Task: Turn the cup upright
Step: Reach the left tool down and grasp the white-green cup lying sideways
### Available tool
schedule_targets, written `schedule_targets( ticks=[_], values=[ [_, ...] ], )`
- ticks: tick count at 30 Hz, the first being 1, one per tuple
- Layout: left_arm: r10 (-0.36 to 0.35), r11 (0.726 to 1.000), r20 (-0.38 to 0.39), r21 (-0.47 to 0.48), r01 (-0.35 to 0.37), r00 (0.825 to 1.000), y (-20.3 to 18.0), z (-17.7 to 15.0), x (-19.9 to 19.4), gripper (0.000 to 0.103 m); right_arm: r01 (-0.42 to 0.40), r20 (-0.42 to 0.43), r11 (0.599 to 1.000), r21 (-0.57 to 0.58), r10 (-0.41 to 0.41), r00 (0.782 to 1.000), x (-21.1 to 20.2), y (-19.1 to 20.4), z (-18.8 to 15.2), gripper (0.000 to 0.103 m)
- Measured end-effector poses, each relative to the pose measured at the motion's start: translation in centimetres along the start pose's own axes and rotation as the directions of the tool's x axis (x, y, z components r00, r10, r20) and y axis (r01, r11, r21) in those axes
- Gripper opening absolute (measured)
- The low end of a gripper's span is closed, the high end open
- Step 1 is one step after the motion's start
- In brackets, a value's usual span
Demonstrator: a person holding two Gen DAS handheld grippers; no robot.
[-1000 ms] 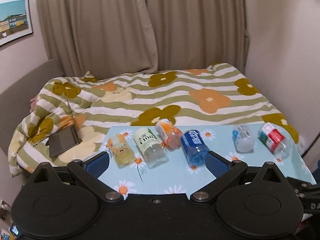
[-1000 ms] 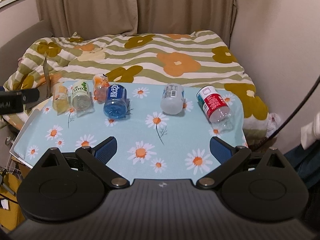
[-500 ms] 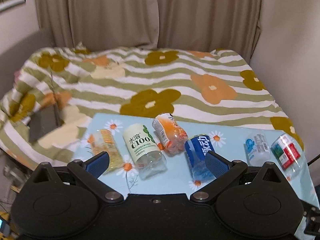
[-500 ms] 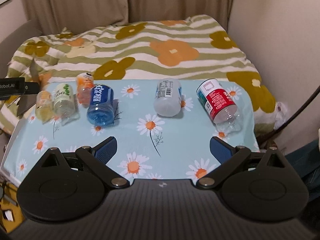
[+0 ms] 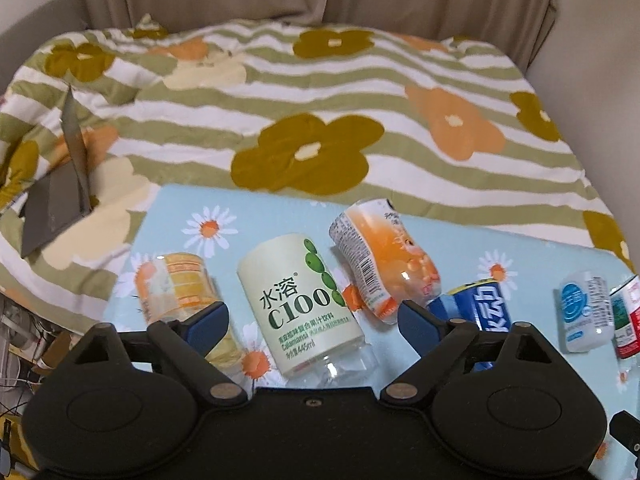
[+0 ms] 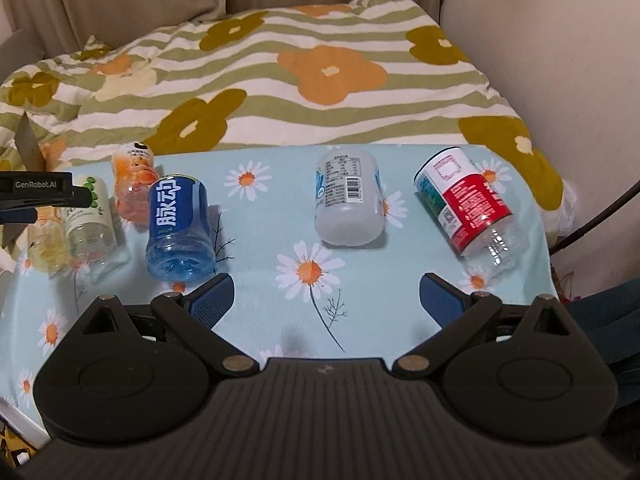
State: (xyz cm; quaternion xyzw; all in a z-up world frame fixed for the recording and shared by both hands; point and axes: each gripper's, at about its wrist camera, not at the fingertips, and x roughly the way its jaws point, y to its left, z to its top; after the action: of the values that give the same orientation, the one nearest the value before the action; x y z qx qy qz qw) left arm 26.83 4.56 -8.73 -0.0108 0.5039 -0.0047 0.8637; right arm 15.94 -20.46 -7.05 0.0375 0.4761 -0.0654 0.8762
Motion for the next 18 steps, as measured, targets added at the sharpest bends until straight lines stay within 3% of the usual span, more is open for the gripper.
schedule_targets(
  ticks=[9, 18],
  values=[
    [0.008, 1.000, -0.079, -0.004, -0.008, 0.997, 0.1, 0.3, 3.3, 0.080, 0.015, -0.045, 1.000, -0.004, -0.015, 0.999, 2.1, 1.1, 1.5, 0.103],
    [0.017, 1.000, -0.085, -0.009, -0.018, 0.996, 0.4, 0.1, 4.3, 0.077, 0.017, -0.061, 0.999, -0.038, -0.019, 0.998, 2.8, 2.1, 2.1, 0.103]
  ],
)
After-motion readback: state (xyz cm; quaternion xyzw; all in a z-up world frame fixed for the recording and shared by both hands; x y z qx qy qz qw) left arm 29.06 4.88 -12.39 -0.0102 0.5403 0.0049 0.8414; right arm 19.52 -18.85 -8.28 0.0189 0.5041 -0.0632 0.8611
